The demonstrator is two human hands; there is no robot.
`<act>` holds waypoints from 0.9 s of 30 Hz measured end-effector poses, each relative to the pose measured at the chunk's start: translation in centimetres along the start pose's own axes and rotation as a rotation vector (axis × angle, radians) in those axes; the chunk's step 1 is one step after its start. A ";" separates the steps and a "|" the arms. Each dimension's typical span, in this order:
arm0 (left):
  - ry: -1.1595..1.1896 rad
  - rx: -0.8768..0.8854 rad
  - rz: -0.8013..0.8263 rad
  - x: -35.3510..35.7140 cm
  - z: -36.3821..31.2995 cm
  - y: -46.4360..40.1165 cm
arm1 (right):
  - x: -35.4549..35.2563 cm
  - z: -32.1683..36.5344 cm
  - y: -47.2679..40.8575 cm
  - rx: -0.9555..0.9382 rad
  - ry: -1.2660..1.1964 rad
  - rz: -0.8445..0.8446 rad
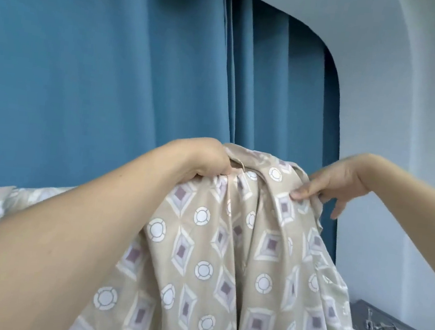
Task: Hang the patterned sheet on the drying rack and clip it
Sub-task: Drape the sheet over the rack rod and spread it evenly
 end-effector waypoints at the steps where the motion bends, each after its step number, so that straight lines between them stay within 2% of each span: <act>1: -0.039 0.013 -0.017 0.1 -0.2 -0.4 | 0.4 -0.7 -0.2 0.007 0.021 -0.018; 7: -0.368 0.159 -0.171 0.5 -3.9 -0.7 | -3.9 -0.6 -0.6 0.055 0.242 -0.579; 9: -0.436 0.185 -0.190 0.7 -5.0 -0.6 | -4.8 0.5 1.1 0.031 0.263 -0.667; 10: -0.443 0.179 -0.192 0.7 -5.2 -0.4 | -5.1 1.0 2.1 -0.018 0.181 -0.636; 13: -0.452 0.161 -0.248 -0.7 -6.0 0.0 | -6.5 3.1 5.7 -0.250 -0.260 -0.394; 15: -0.395 0.108 -0.322 -3.0 -6.3 -0.1 | -10.0 4.6 7.4 -0.380 -0.516 -0.324; 19: 0.050 -0.027 -0.641 -10.2 -4.2 -3.4 | -18.9 8.7 8.9 -0.745 -1.096 -0.353; 21: 0.184 -0.109 -0.850 -13.7 -2.1 -4.4 | -19.9 11.4 8.2 -0.873 -1.151 -0.346; 22: 0.138 -0.169 -0.911 -14.8 -1.0 -4.3 | -19.2 12.4 7.4 -0.851 -1.065 -0.383; 23: 0.056 -0.219 -0.927 -15.4 0.0 -4.1 | -17.9 12.7 5.7 -0.736 -0.894 -0.458; 24: -0.048 -0.245 -0.879 -15.0 0.8 -4.3 | -16.5 12.7 3.7 -0.587 -0.622 -0.570; 25: -0.201 -0.251 -0.742 -13.8 1.2 -5.2 | -14.8 12.4 1.8 -0.419 -0.260 -0.668; 26: -0.377 -0.255 -0.500 -11.3 1.9 -6.3 | -13.1 11.6 -0.2 -0.240 0.086 -0.719; 27: -0.530 -0.279 -0.200 -7.9 3.0 -6.8 | -11.1 10.3 -1.0 -0.092 0.331 -0.737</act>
Point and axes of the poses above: each hand's wrist, its own y-axis away from the middle knuckle, its own x-axis out of the palm, z = x × y, the point moved 10 cm from there along -y, towards the middle knuckle, and after that the axes turned 15 degrees about x, right-handed, at the moved point
